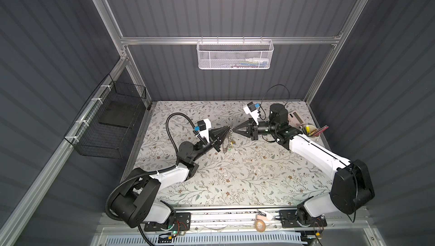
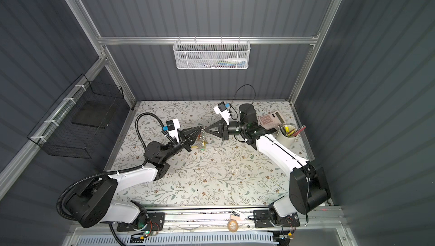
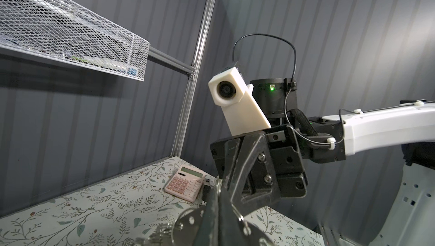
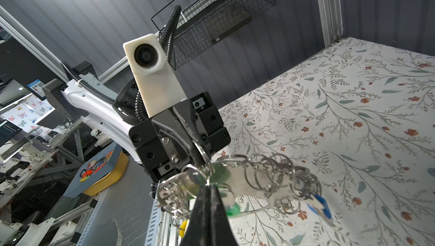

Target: Put the keys on the keyring

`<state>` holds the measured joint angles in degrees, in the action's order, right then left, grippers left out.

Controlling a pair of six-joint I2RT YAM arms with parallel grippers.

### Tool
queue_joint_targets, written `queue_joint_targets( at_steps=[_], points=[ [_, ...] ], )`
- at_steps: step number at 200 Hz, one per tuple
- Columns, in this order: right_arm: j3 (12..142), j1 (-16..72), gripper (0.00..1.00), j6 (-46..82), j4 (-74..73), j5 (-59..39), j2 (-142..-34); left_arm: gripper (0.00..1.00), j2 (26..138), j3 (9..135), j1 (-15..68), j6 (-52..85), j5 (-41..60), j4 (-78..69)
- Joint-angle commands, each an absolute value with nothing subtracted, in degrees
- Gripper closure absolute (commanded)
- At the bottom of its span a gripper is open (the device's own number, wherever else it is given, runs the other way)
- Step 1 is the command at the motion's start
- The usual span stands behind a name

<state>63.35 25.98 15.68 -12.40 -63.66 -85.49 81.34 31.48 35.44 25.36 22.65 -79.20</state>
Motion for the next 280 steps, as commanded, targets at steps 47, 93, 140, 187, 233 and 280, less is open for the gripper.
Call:
queue_joint_targets(
  at_steps=[47,93,140,187,233,280],
  points=[
    [63.46,27.24,0.89,18.13,-14.52,-64.01,-84.68,1.00,84.96,34.17,37.39,27.26,23.81,-87.67],
    [61.11,27.55,0.86,24.40,-22.85,-64.95,-85.40,1.00,85.88,34.89,37.53,27.33,23.77,-87.64],
    [59.00,23.74,0.81,22.92,-20.21,-63.27,-81.39,1.00,84.23,33.25,37.53,26.13,21.75,-87.72],
    [58.08,20.54,0.66,20.70,-16.26,-63.19,-76.16,1.00,84.55,32.91,37.53,27.26,20.28,-87.67],
    [61.70,19.86,0.64,18.39,-13.80,-63.31,-77.31,1.00,84.41,33.53,37.53,28.72,24.27,-87.41],
    [65.73,22.39,0.67,16.46,-12.66,-64.97,-82.11,1.00,84.12,33.82,37.53,29.62,26.00,-87.72]
  ],
)
